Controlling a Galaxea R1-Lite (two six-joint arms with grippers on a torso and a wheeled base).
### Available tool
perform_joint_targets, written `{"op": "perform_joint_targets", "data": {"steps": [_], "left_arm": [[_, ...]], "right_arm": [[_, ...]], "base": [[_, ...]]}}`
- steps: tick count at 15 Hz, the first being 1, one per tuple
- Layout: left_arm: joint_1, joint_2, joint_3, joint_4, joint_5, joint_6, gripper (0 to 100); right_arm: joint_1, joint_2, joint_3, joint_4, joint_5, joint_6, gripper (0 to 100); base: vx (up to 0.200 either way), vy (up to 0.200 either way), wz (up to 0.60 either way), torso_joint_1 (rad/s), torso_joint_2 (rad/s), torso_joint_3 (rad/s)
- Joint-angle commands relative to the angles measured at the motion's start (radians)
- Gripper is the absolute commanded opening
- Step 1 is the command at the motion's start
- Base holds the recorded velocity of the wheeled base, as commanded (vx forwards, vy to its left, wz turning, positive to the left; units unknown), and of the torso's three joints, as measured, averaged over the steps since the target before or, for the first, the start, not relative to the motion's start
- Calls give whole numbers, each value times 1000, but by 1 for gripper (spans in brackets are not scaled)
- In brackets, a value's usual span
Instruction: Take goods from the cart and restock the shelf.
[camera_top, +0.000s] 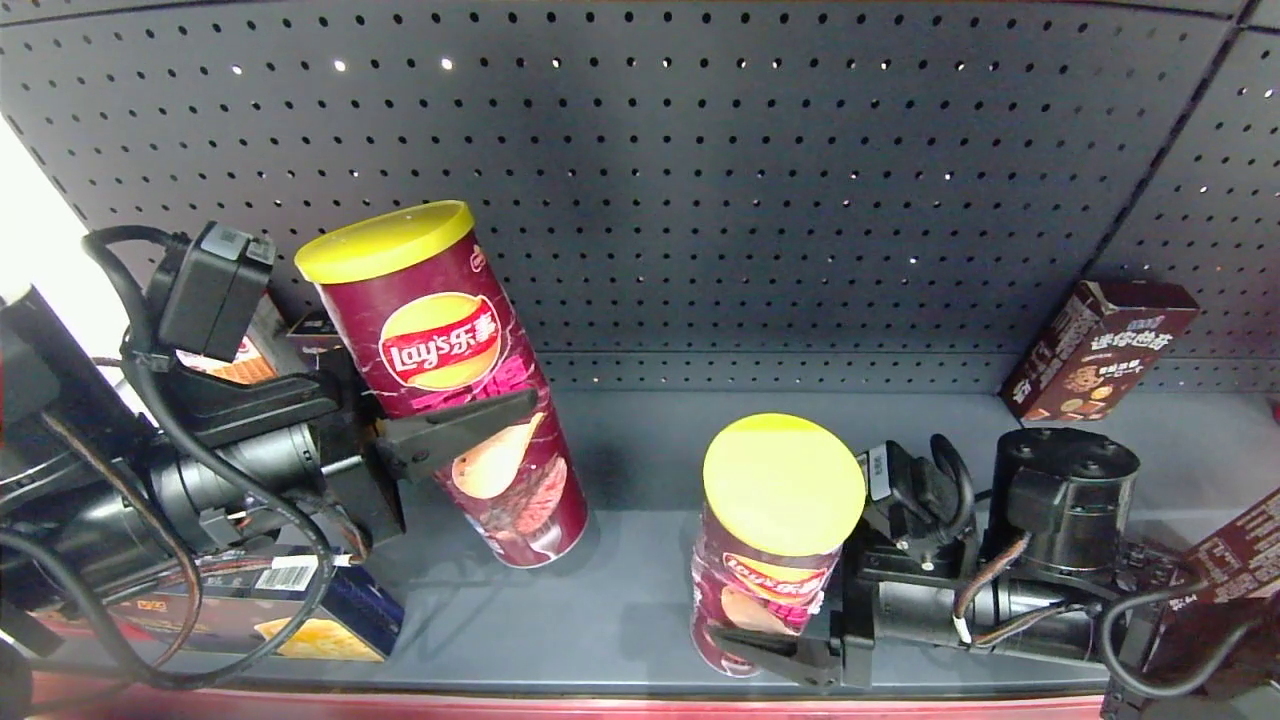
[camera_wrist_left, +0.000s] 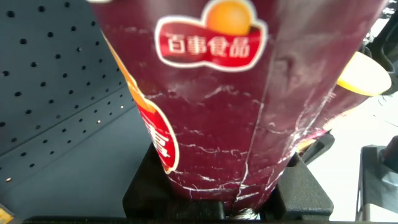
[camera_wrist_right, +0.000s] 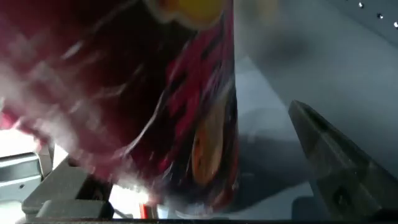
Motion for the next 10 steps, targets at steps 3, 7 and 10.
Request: {"op": "perform_joint_targets", "data": {"steps": [3, 7, 10], "left_arm": [[0, 0, 0, 0, 0, 0, 0], [0, 0, -1, -2, -2, 0, 0], [0, 2, -1, -17, -3, 0, 0]], "right_arm": [[-10, -58, 58, -1, 2, -2, 100], [-38, -84, 101, 2, 2, -6, 100], [-61, -75, 90, 3, 2, -6, 100]], "base": [[0, 0, 0, 0, 0, 0], [0, 0, 0, 0, 0, 0], [0, 0, 0, 0, 0, 0]]}}
